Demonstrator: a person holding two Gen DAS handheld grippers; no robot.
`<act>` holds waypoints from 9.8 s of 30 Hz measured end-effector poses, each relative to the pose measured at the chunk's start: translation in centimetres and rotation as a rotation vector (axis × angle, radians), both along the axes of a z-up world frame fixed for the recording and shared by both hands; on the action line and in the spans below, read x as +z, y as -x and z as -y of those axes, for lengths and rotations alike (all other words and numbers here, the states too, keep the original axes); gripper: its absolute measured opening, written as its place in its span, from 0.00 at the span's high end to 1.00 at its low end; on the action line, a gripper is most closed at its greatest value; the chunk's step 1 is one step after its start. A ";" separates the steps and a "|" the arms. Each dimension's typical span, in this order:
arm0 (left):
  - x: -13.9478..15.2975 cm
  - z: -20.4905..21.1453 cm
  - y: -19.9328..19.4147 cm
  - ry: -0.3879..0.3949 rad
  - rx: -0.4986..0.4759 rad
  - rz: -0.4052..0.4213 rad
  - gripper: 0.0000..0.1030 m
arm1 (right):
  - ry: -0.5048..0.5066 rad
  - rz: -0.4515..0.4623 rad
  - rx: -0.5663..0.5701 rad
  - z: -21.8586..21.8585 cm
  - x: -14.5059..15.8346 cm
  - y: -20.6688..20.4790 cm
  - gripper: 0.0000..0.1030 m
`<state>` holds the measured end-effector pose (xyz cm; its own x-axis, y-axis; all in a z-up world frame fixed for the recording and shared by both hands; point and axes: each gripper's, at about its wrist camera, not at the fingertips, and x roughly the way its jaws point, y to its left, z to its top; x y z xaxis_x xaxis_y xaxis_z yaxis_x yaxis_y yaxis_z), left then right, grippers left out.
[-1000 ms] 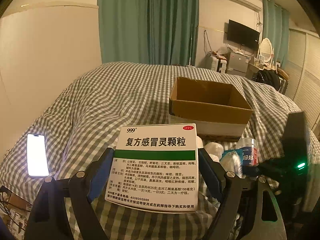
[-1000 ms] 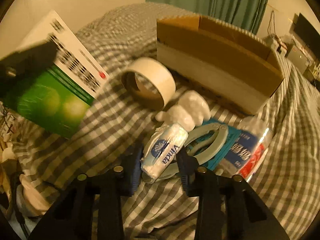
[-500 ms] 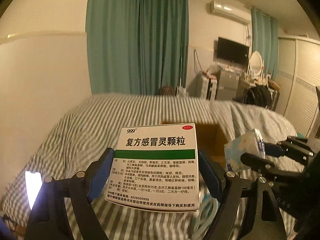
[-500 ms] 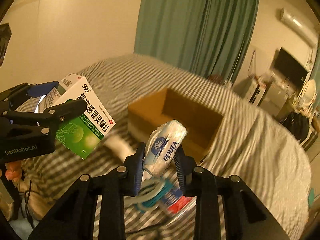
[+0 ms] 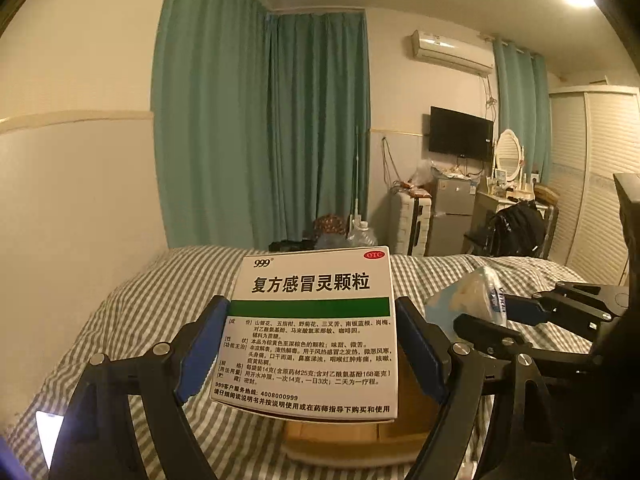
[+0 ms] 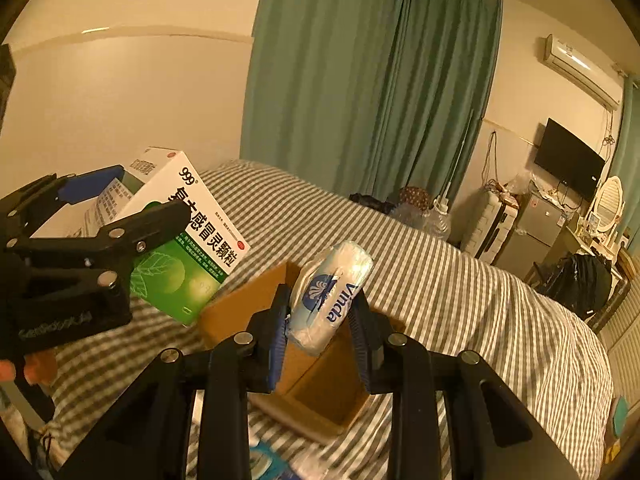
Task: Organize objects
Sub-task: 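Carry the medicine box into the cardboard box while the right gripper carries a packet, then release both items into the box and withdraw both tools, then grasp the tape roll with the left gripper while the right gripper grasps the white figurine, then lower the tape roll and figurine into the cardboard box and open both grippers, then grasp the grey plastic clip with the left gripper, then grasp the teal blister pack with the right gripper while the left gripper holds the clip, then carry the clip and blister pack into the cardboard box and release both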
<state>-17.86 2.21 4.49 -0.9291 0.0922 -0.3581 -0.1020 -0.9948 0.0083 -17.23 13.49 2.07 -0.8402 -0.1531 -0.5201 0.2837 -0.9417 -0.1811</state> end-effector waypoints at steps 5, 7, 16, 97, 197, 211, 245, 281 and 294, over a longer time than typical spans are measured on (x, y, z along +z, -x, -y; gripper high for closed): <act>-0.5 -1.2 4.7 -0.026 -0.023 0.023 0.18 | 0.014 -0.007 -0.016 -1.2 0.4 3.9 0.73; -1.3 -1.6 6.3 -0.016 -0.033 0.033 0.18 | 0.025 -0.011 -0.023 -1.8 0.6 5.4 0.73; -8.2 -2.9 12.8 0.022 -0.018 0.171 0.18 | 0.074 0.075 -0.027 -4.1 -3.7 12.7 0.73; -16.4 7.4 -4.7 -0.147 0.080 0.432 0.22 | 0.071 0.480 -0.070 3.3 -19.9 0.5 0.15; -16.9 -3.8 -8.2 0.149 0.002 0.244 0.00 | 0.093 0.177 -0.227 -5.9 -11.8 -8.2 0.00; -26.1 -8.7 -8.8 0.211 -0.263 0.551 0.17 | 0.094 0.300 -0.308 -8.2 -17.7 -8.1 0.00; -21.1 4.8 -7.5 -0.011 0.018 0.455 0.72 | 0.131 0.500 -0.044 0.9 -19.7 -4.5 0.00; -25.0 0.4 -2.5 0.163 -0.004 0.654 0.13 | 0.053 0.531 -0.079 0.5 -21.3 -3.6 0.32; -23.5 1.9 -3.4 -0.039 -0.112 0.606 0.67 | 0.149 0.478 -0.079 -0.1 -19.3 -1.9 0.32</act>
